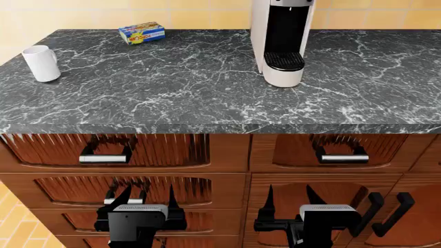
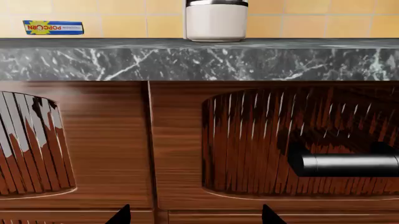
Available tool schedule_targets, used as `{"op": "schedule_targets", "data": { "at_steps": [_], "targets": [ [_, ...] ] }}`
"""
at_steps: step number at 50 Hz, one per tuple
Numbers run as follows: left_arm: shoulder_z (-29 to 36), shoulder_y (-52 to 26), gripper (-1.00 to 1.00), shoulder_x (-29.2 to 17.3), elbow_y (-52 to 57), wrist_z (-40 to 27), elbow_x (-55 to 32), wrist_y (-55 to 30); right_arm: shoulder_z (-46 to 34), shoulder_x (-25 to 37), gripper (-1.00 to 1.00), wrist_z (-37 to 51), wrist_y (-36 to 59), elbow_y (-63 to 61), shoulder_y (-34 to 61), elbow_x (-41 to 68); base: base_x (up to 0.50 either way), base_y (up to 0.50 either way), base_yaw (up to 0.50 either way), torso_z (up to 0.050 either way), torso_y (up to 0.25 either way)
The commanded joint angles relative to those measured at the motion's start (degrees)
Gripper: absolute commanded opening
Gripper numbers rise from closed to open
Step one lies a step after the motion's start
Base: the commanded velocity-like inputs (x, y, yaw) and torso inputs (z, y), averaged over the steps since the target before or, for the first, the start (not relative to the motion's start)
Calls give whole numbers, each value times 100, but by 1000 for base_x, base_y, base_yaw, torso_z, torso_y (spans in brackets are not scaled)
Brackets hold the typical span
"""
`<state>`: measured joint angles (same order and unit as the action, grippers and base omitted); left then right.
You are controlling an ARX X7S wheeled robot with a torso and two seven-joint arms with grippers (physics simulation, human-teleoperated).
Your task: A wet mug is on the counter and needs to be dried. Pick it up and place it upside down in the open cabinet.
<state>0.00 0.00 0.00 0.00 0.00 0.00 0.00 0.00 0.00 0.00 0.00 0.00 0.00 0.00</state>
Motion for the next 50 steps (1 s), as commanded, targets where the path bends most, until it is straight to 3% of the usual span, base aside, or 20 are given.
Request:
{"op": "schedule_targets", "data": {
  "at_steps": [1, 10, 50],
  "targets": [
    [107, 17, 100, -93, 19, -117, -70, 7, -110, 86, 100, 119, 11, -7, -3, 95, 0, 0, 0, 0, 0],
    [246, 90, 100, -251, 100, -327, -223, 79, -277, 231, 100, 363, 49, -38, -18, 255, 0, 0, 0, 0, 0],
    [565, 25, 100, -546, 62, -768, -494, 116, -736, 551, 100, 733, 10, -81, -25, 397, 0, 500, 0, 0, 0]
  ]
}}
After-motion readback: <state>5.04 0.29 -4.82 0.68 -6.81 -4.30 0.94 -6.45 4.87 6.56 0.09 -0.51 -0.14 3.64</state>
